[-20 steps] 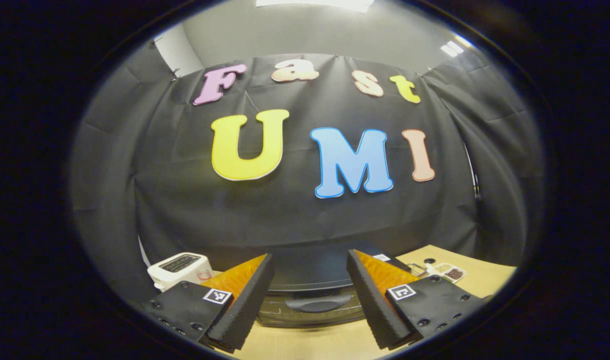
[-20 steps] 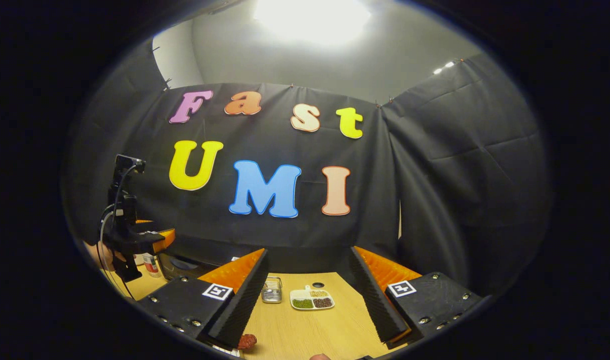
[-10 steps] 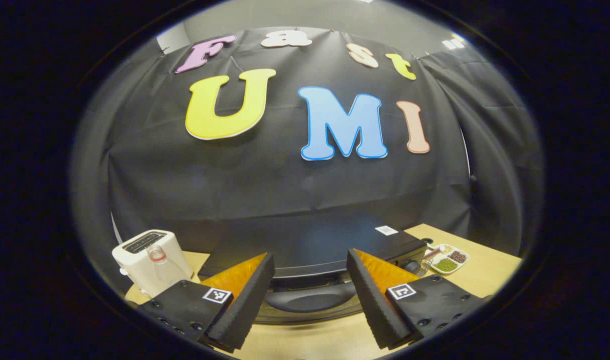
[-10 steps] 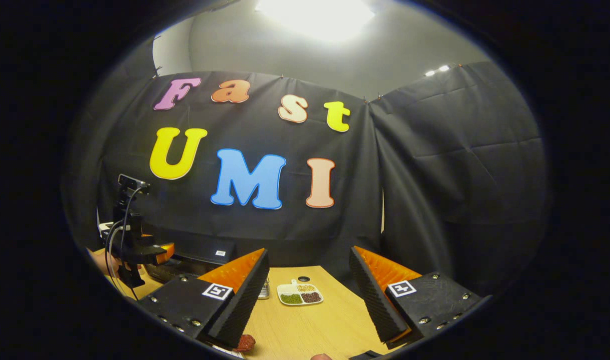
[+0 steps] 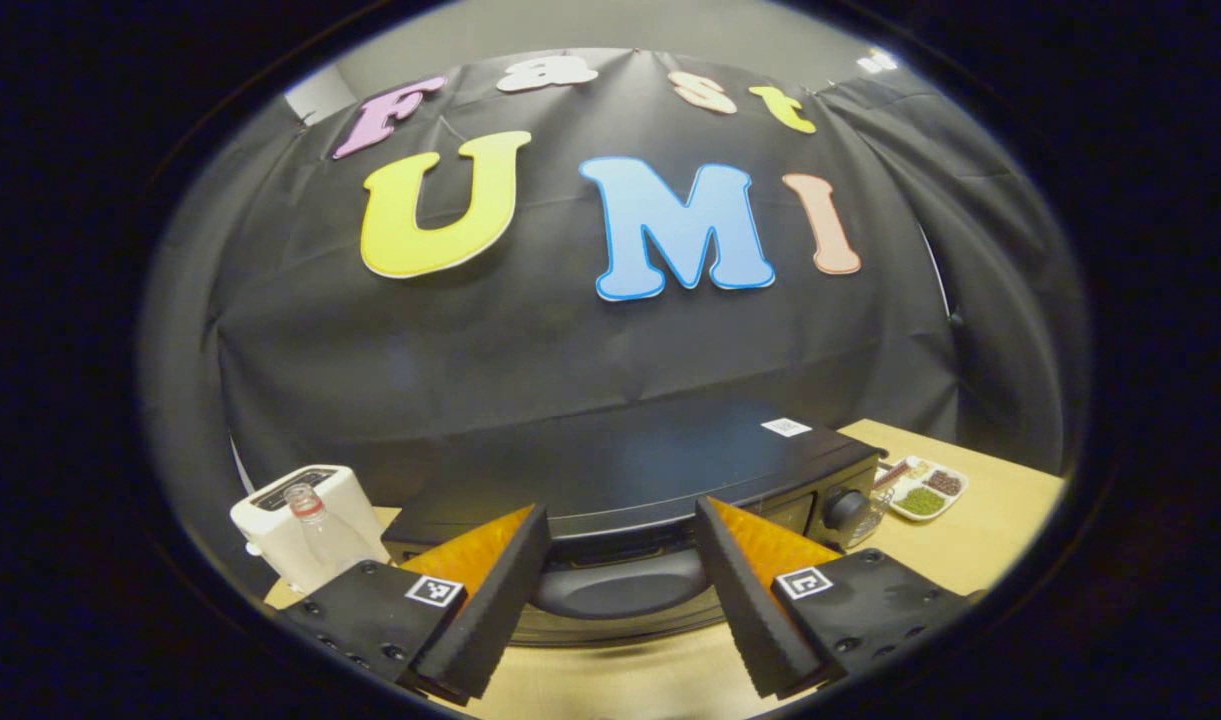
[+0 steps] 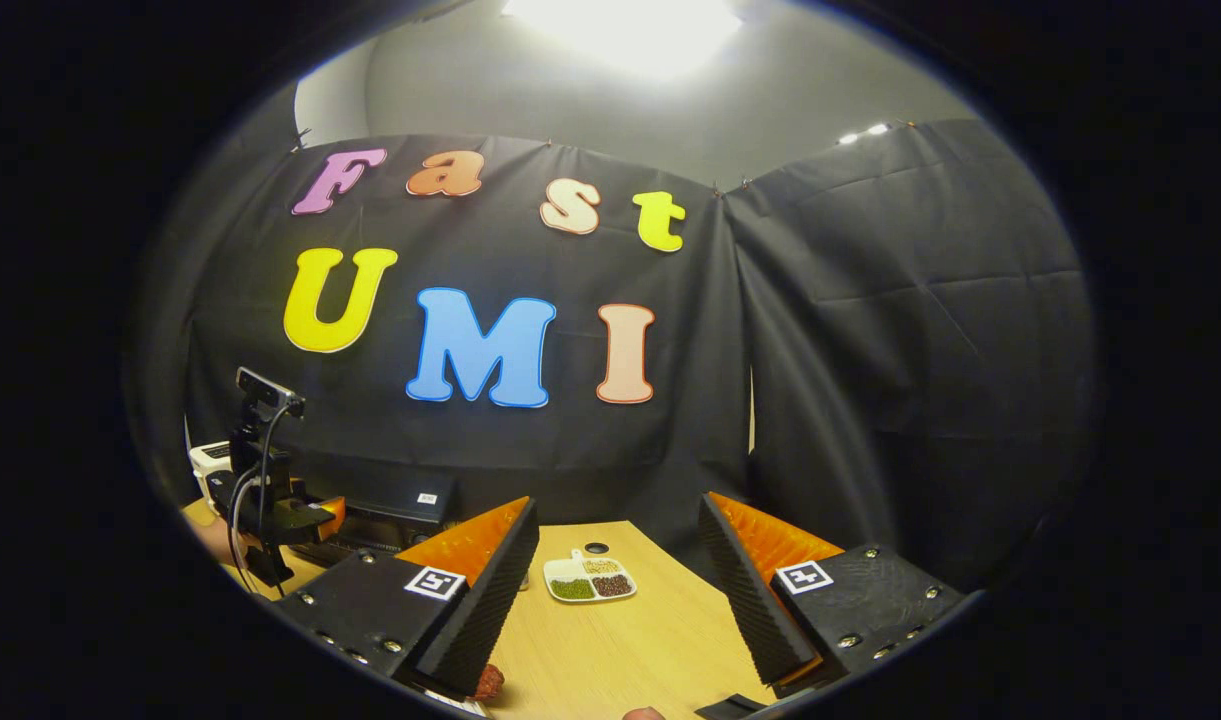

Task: Open the electric oven with the left hand, put the food in, and close the electric oven.

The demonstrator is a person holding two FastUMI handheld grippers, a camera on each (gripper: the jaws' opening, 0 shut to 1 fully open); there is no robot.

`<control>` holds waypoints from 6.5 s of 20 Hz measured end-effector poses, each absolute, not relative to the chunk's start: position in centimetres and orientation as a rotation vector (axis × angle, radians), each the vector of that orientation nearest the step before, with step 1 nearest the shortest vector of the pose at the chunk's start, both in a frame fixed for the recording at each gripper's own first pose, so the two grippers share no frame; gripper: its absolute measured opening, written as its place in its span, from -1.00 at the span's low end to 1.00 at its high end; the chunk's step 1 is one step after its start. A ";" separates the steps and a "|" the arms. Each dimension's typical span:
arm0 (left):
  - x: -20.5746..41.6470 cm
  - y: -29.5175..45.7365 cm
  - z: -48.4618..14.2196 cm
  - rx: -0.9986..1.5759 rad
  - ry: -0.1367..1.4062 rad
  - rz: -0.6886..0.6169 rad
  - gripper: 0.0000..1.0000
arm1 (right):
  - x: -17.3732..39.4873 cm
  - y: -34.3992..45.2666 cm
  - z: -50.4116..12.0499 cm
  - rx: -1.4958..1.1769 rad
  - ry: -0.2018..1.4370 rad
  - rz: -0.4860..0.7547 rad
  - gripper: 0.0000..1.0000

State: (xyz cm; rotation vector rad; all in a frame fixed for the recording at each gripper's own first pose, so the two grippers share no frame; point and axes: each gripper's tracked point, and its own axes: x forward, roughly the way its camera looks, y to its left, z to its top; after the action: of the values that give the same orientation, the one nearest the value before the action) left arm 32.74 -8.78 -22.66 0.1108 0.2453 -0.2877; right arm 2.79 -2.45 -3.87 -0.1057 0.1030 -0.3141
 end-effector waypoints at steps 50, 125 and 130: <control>26.8 -8.7 -25.0 0.077 0.280 -0.163 0.95 | 0.0 -5.7 -4.1 -0.155 0.123 -0.126 0.94; 9.4 5.1 -10.6 -0.049 0.129 -0.059 0.95 | 7.9 15.5 -24.4 0.813 0.867 0.288 -0.84; 11.2 7.6 -11.3 -0.036 0.130 -0.047 1.00 | 12.1 19.9 -24.4 0.829 0.853 0.312 -0.84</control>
State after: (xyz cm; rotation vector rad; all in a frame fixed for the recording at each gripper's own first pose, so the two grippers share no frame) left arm 11.21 7.55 -11.32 -0.0362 0.1302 -0.0468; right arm 12.07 19.91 -24.45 0.8288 0.8525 0.3121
